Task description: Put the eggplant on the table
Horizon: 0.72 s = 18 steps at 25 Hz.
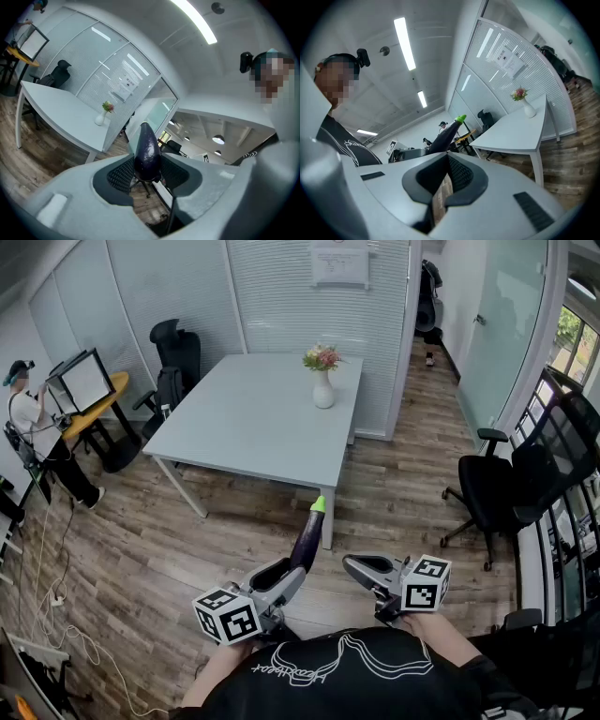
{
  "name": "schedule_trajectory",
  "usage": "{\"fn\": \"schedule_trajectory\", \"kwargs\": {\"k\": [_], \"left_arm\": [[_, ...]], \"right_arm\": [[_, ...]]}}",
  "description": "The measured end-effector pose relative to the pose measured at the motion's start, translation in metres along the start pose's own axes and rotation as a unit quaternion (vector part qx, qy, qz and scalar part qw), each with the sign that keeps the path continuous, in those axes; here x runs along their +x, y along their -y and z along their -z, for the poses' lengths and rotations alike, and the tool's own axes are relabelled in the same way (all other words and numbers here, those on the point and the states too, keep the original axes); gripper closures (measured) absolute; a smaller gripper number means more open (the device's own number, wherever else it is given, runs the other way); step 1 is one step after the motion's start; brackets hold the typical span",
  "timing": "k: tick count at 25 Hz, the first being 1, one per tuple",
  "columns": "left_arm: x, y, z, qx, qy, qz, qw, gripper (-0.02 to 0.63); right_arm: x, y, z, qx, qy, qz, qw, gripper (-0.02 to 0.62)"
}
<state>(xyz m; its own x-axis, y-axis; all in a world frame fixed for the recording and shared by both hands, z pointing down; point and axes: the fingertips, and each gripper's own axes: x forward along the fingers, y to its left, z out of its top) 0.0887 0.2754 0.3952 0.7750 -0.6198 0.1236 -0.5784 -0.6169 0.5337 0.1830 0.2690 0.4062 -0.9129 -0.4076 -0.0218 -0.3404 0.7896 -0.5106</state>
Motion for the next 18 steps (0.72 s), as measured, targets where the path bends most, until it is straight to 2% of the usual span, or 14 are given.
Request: {"fn": "schedule_trajectory", "kwargs": {"k": [6,18], "left_arm": [[-0.004,0.010,0.002,0.008,0.006,-0.005,0.9999,0.423],[-0.015,0.010,-0.004,0.018,0.018,-0.018,0.9995,0.423]], "right_arm": [[-0.007,-0.007,-0.002,-0.011,-0.003,0.000,1.000,0.589],[0.005,-0.018,-0.007,-0.027,0.001,-0.035,0.999,0.589]]}}
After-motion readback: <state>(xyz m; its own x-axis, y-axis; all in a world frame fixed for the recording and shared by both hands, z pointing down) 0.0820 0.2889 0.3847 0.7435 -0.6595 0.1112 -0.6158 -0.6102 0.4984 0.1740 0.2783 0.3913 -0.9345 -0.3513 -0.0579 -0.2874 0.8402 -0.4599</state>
